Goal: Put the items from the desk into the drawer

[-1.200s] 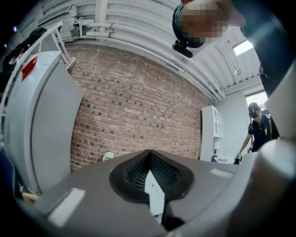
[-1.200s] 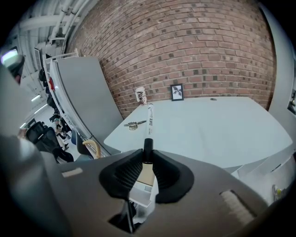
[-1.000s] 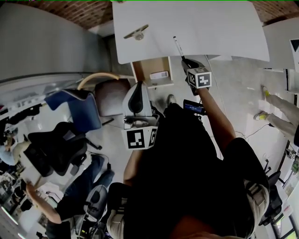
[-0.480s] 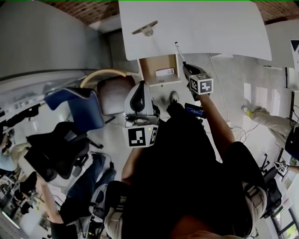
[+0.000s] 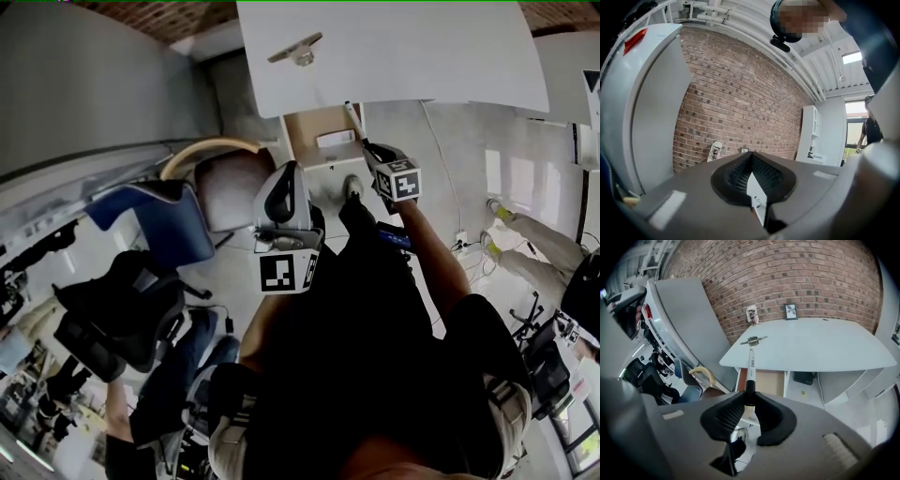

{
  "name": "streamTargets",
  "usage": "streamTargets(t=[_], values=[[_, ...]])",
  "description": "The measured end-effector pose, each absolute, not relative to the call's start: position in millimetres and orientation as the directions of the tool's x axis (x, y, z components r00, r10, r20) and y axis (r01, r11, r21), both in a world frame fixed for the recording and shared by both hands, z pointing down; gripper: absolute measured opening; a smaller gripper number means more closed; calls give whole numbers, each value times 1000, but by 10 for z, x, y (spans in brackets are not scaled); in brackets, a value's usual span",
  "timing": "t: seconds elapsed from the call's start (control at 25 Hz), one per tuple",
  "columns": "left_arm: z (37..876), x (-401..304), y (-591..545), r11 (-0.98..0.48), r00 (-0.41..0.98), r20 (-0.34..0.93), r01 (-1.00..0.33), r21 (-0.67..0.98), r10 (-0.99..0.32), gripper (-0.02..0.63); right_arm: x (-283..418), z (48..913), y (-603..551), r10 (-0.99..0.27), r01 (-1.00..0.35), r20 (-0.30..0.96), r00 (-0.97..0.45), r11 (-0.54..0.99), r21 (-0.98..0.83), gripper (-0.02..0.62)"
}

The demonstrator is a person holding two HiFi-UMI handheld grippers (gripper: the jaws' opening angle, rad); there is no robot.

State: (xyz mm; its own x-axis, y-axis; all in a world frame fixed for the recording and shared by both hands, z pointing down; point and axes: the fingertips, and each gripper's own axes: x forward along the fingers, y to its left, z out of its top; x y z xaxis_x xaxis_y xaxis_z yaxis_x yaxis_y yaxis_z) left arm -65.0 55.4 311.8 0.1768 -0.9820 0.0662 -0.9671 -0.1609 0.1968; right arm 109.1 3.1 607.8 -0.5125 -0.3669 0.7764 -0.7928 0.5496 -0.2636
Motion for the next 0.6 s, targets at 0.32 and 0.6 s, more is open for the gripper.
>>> streamTargets(t=[0.32,0.6], values=[[3321,-584,477,-179,204,107,-962,209,-973,12,1090,6604,209,-274,-780,833,-481,567,-264,72],[3556,-439,411,-195,226,126,-956,217,-966,12,1319,7251,249,-206,-809,887,-414,530,-255,72]])
